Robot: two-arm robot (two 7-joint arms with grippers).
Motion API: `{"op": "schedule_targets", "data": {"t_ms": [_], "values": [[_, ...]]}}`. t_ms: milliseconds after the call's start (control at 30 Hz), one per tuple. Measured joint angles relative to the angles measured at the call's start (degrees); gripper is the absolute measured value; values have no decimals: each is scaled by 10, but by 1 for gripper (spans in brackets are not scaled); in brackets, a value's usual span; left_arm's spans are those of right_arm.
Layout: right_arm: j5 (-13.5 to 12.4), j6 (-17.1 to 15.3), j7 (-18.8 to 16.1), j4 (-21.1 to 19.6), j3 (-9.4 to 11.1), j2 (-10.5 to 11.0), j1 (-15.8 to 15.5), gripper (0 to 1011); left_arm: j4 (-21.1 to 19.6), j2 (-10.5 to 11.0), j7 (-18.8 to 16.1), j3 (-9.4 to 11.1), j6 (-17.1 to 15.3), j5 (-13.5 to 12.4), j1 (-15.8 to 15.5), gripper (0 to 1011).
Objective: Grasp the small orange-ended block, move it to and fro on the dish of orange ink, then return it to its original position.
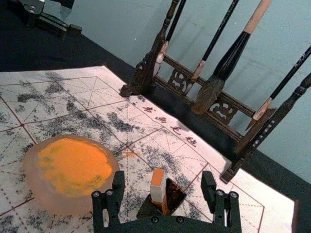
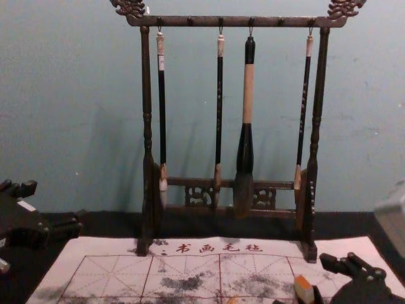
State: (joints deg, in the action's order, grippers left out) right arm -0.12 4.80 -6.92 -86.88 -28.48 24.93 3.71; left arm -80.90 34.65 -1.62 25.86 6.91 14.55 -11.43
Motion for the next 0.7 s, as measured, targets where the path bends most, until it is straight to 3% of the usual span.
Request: {"op": "schedule_targets", "data": {"t_ms": [500,700], "values": [[3,-3,-1,1,2,-3,1,1002,0,0,0,0,0,0,0,1001],[3,-3,-1,1,1,-2,1,914,0,0,0,0,0,0,0,1001]]}}
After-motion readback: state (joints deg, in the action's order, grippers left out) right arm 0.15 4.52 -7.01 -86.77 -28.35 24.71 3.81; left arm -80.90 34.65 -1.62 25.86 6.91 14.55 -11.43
